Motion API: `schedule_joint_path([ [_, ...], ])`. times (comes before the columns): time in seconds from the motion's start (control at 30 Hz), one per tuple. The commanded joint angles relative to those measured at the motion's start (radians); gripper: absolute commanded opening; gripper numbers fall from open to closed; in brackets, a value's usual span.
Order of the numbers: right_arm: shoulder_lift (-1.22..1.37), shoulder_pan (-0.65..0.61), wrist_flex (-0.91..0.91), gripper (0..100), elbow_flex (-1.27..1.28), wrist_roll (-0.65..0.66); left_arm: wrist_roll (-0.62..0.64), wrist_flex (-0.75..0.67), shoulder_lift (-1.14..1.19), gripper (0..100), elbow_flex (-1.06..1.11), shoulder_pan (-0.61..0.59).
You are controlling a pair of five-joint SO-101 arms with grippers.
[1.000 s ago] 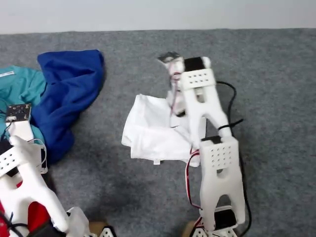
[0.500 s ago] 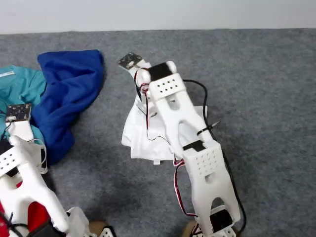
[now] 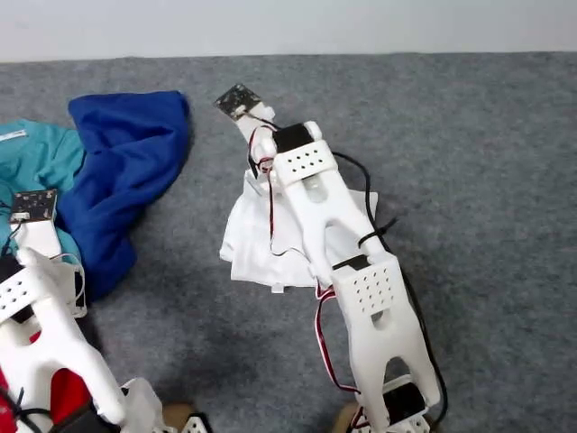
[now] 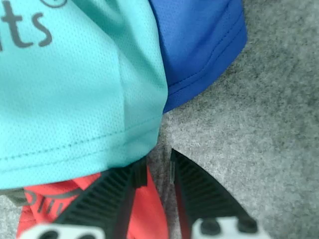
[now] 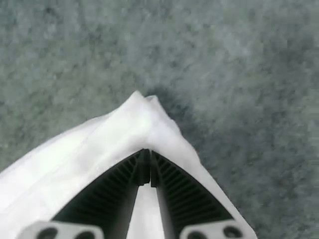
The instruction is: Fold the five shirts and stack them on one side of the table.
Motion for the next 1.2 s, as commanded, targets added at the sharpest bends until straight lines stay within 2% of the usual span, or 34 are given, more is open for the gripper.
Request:
schedule_joint_path([
  [0.0,-0.03,0.028,0.019,1.4,-0.124,0.011,0.009,0.009,-0.035,8,-0.012,0.005],
  [0.2,-0.035,0.036,0.196,1.5,-0.328,0.009,0.009,0.014,-0.035,8,-0.015,0.006],
  [0.33,-0.03,0.042,0.384,1.8,-0.47,0.011,0.009,0.092,-0.035,9,-0.062,0.02],
  [0.4,-0.03,0.05,0.46,1.8,-0.514,0.009,0.008,0.155,-0.035,9,-0.101,0.061],
  [0.53,-0.064,0.093,0.464,1.7,-0.494,0.008,0.011,0.281,-0.035,9,-0.183,0.219],
  [0.67,-0.162,0.137,0.464,1.9,-0.374,0.006,0.098,0.344,-0.035,9,-0.259,0.382],
  [0.87,-0.43,0.262,0.463,1.9,-0.003,-0.043,0.146,0.319,-0.028,9,-0.277,0.631],
  [1.0,-0.604,0.337,0.461,1.9,0.25,-0.057,0.147,0.253,-0.025,10,-0.272,0.724],
  [1.17,-0.754,0.43,0.46,1.9,0.476,-0.181,0.15,0.155,-0.025,17,-0.268,0.792],
])
